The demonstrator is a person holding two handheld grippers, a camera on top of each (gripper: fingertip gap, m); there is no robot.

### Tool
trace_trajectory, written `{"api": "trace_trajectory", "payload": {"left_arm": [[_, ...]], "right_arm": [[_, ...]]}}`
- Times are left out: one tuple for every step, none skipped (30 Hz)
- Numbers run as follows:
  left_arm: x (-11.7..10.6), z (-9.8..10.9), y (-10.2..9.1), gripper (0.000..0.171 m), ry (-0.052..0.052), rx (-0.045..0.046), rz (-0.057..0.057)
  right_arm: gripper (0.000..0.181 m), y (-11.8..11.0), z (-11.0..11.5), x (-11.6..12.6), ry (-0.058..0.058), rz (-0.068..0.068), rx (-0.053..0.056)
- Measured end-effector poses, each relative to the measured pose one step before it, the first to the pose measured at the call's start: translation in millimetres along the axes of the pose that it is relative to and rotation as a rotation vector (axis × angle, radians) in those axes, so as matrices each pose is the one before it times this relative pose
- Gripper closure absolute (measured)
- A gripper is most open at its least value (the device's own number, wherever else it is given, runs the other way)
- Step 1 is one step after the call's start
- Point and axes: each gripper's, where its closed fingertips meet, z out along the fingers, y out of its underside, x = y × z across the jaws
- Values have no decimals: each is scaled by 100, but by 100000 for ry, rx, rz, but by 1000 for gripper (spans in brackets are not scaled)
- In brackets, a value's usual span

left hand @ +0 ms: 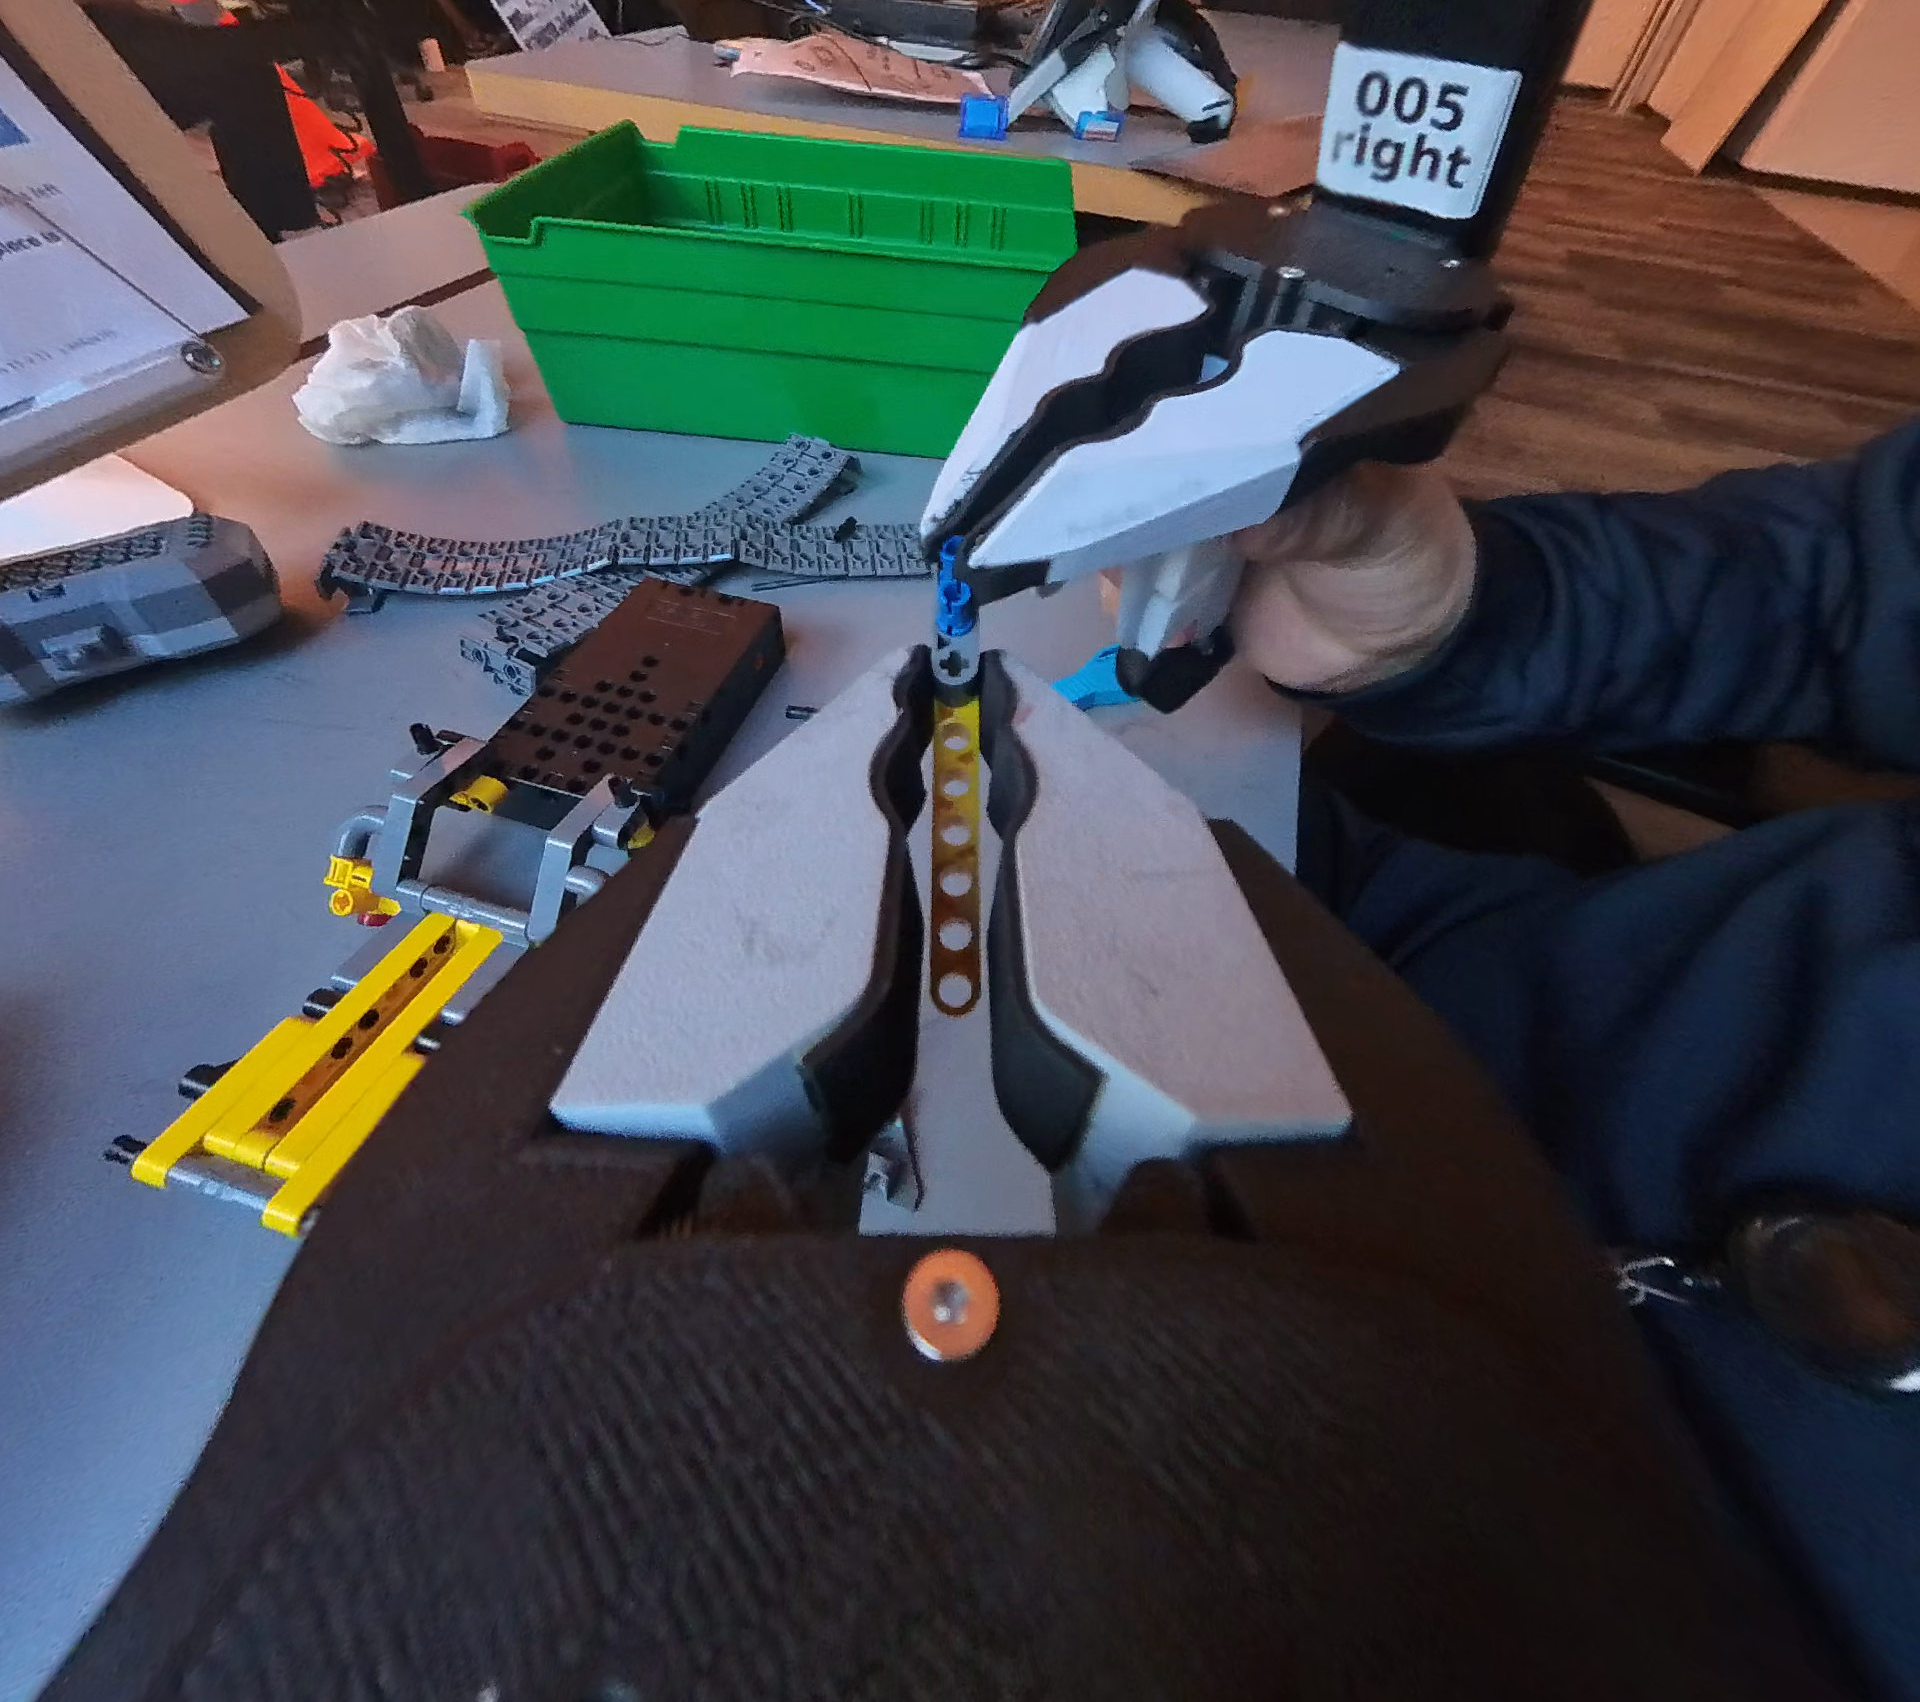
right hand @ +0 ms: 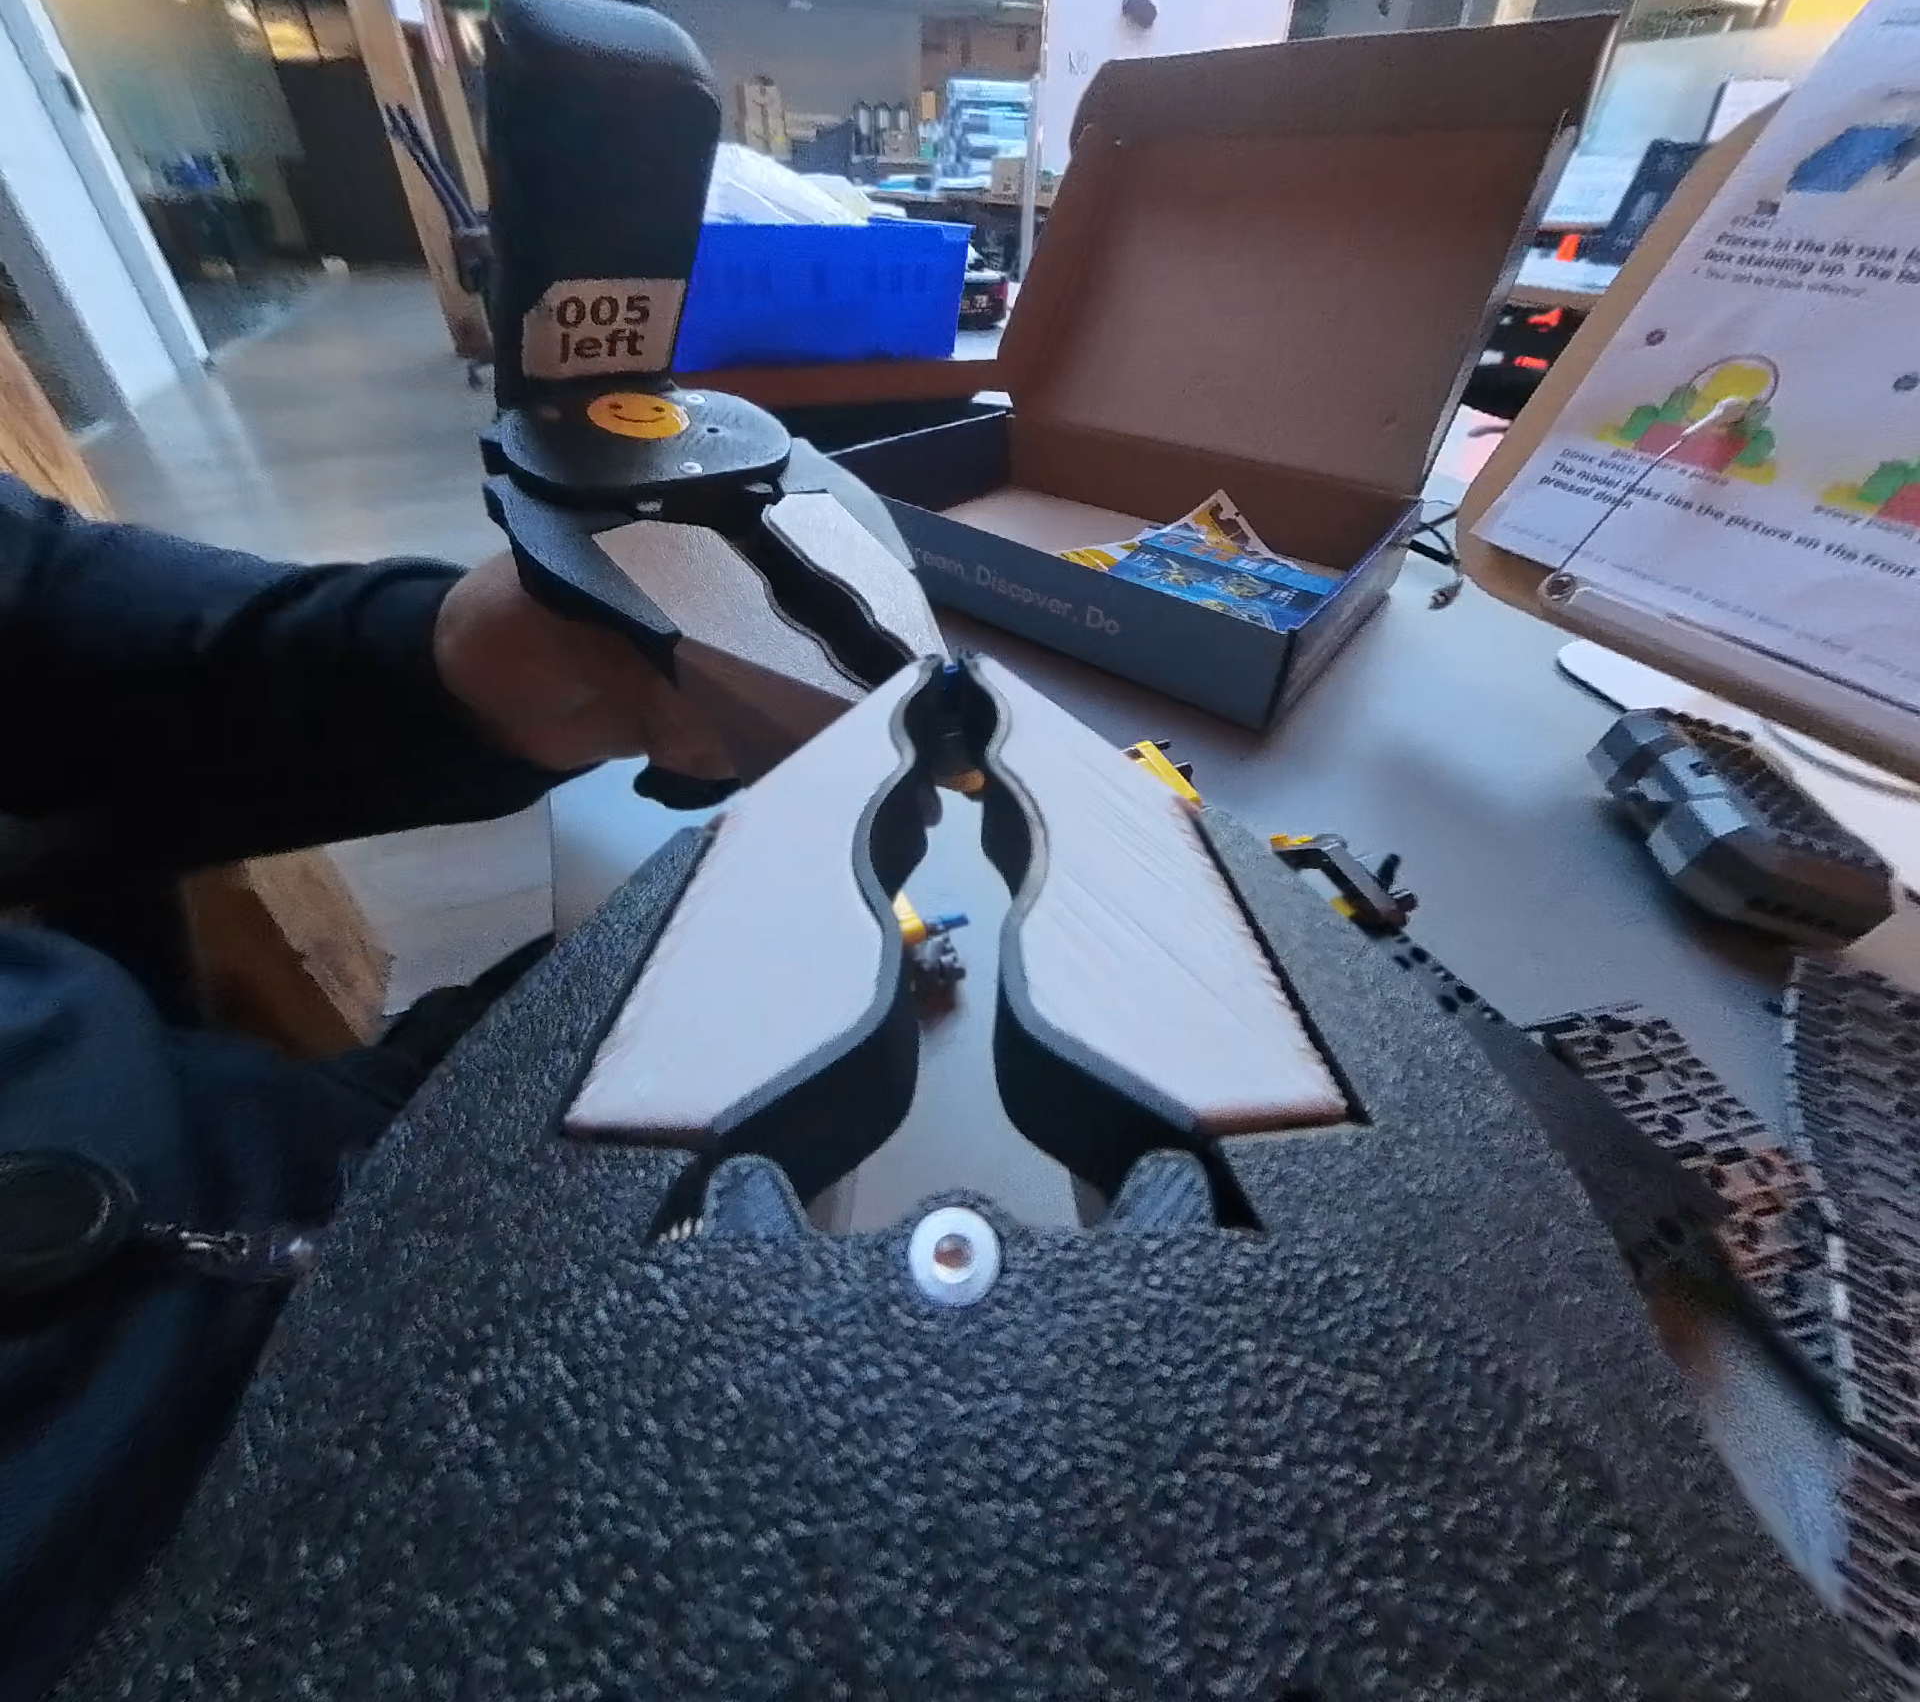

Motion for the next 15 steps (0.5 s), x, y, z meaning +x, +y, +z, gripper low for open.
{"api": "trace_trajectory", "payload": {"left_arm": [[4,29,-62,164,275,559,-830],[-19,25,-40,164,172,125,-802],[-75,-4,-56,164,-292,267,-72],[-140,-3,-10,164,-637,386,13],[-131,46,-6,164,-678,538,344],[-212,84,143,163,-1867,-1228,2260],[-308,92,182,164,-4066,-2423,5641],[-298,61,132,164,-4707,-2459,6175],[-120,49,68,164,-2173,-1327,2866],[9,3,-30,164,639,-48,-939],[143,84,291,168,2241,-1744,-1802],[718,709,2897,165,3615,-15509,1733],[920,1371,2200,165,742,-4818,3164],[1374,1333,1632,166,4265,-3606,-788],[-101,79,-111,165,-3670,-4106,4868]], "right_arm": [[181,-57,-2,72,-515,2408,1191],[181,-94,-6,63,-300,3320,1595],[181,-79,38,68,-443,3890,1568],[181,-47,66,102,-758,4009,1315],[181,-19,69,155,-544,4128,1311],[181,11,52,190,-357,4444,1476],[181,74,45,245,-556,4903,1259],[181,38,4,211,-804,4235,1160],[181,-7,-17,106,-523,2450,830],[181,-28,-21,45,245,411,152],[181,-474,-130,149,1746,-716,2223],[181,-2133,-809,474,2566,1024,9978],[181,-3399,-1109,662,716,2993,10787],[181,-3205,-784,421,-60,-188,6089],[181,-2177,-501,135,592,-5673,1559]]}}
